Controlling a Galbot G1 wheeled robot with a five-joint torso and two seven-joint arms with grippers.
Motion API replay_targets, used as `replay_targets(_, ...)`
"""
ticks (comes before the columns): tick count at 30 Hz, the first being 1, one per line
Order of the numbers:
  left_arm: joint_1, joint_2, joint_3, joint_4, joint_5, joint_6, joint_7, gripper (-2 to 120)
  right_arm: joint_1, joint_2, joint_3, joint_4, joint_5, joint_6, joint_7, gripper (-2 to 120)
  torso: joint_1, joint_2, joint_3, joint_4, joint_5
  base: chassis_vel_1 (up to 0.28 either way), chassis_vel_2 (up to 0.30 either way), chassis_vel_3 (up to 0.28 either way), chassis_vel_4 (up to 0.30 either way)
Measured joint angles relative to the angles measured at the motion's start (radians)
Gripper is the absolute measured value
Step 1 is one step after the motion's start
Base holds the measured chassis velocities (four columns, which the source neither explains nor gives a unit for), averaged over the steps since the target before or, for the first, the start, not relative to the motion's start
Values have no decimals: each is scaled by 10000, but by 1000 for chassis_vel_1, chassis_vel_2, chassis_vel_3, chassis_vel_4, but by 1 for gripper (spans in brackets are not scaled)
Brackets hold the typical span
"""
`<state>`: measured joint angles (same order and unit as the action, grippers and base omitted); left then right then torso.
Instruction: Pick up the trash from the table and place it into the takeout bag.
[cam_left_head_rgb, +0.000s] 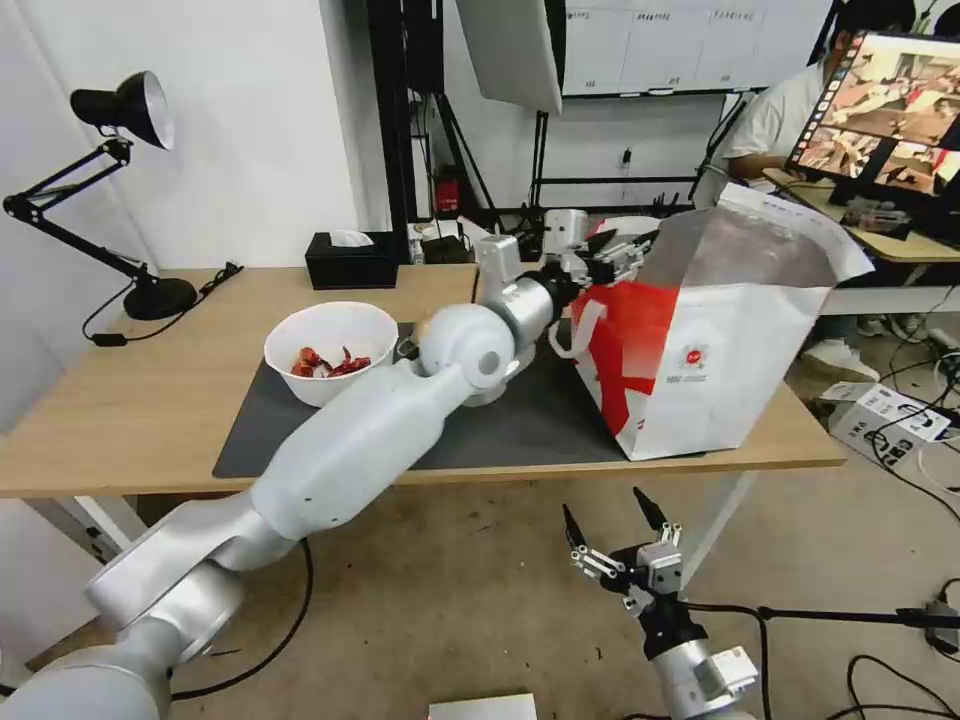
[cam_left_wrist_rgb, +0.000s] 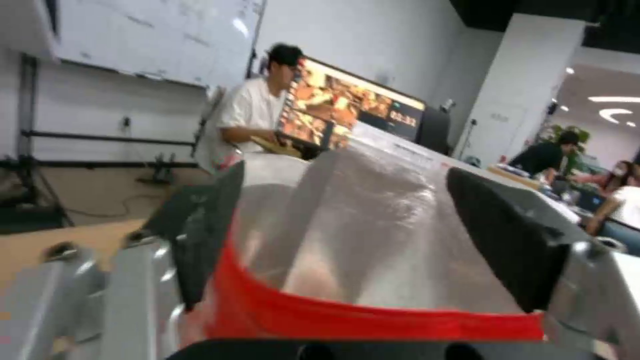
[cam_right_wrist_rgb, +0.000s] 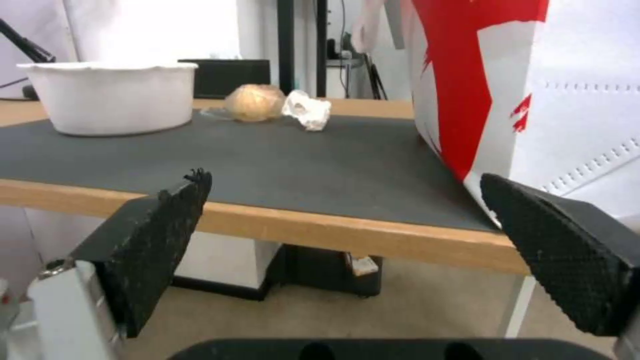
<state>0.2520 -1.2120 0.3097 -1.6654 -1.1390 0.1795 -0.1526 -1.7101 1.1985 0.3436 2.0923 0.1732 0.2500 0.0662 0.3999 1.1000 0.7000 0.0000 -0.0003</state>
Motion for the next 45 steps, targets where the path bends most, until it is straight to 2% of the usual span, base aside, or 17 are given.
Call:
replay_targets(1,0,0,0,0,0,0,0,85,0,0,0,0,0,0,0,100,0,0,0,0,0,0,0,0,0)
replay_targets(3,611,727,-414,-595,188,-373,41,97,8,-52,-35,58,127,0,11,100,1,0,0,-2,0,0,0,0,0)
replay_targets(5,893,1025,-569,-833,377,-489,51,98,17,-60,-89,96,197,0,15,100,1,0,-1,-2,-2,0,0,0,0)
replay_targets(8,2243,2167,-1252,-1601,2042,-808,276,100,103,-42,-264,207,323,5,32,100,0,0,-1,1,-3,0,0,0,0)
replay_targets(9,2243,2167,-1252,-1601,2042,-808,276,100,103,-42,-264,207,323,5,32,100,0,0,-1,1,-3,0,0,0,0)
replay_targets(12,3972,2994,-2514,-2308,3361,-1131,747,100,261,-19,-450,293,365,7,64,100,-1,0,-1,3,-2,0,0,0,0)
replay_targets(13,3972,2994,-2514,-2308,3361,-1131,747,100,261,-19,-450,293,365,7,64,100,-1,0,-1,3,-2,0,0,0,0)
replay_targets(16,5546,3402,-3818,-2895,3984,-1259,825,100,368,-32,-548,377,390,6,80,100,-1,1,-2,-3,6,0,0,0,0)
replay_targets(17,5546,3402,-3818,-2895,3984,-1259,825,100,368,-32,-548,377,390,6,80,100,-1,1,-2,-3,6,0,0,0,0)
replay_targets(20,7325,3685,-4937,-3512,5007,-1637,850,100,531,-112,-563,489,494,-10,85,100,-2,1,-2,0,-1,0,0,0,0)
replay_targets(22,7897,3745,-5342,-3709,5265,-1760,850,100,576,-125,-579,511,518,-12,89,100,-1,1,-2,-2,3,0,0,0,0)
replay_targets(27,10137,3408,-6827,-4030,6180,-2453,1162,100,585,-151,-562,734,566,-25,91,100,-2,1,-2,9,5,0,0,0,0)
replay_targets(29,10397,3243,-6862,-3962,6311,-2597,1257,100,324,-44,-350,901,548,-7,90,100,-2,1,-1,8,3,0,0,0,0)
replay_targets(31,10854,2840,-7014,-3935,6711,-2752,1352,100,-6,144,20,1142,535,25,98,100,-1,2,-2,-16,-2,0,0,0,0)
replay_targets(33,11348,2538,-7252,-3976,7013,-2951,1369,100,-13,163,97,1177,535,25,105,100,-1,1,-2,-16,5,0,0,0,0)
replay_targets(36,12790,1668,-7950,-3902,7927,-3792,1363,100,88,109,216,1196,582,4,143,100,-1,2,-1,4,4,0,0,0,0)
replay_targets(45,14158,677,-8662,-3724,8356,-4688,1540,100,222,-18,348,819,865,9,114,100,-1,1,-1,-1,5,0,0,0,0)
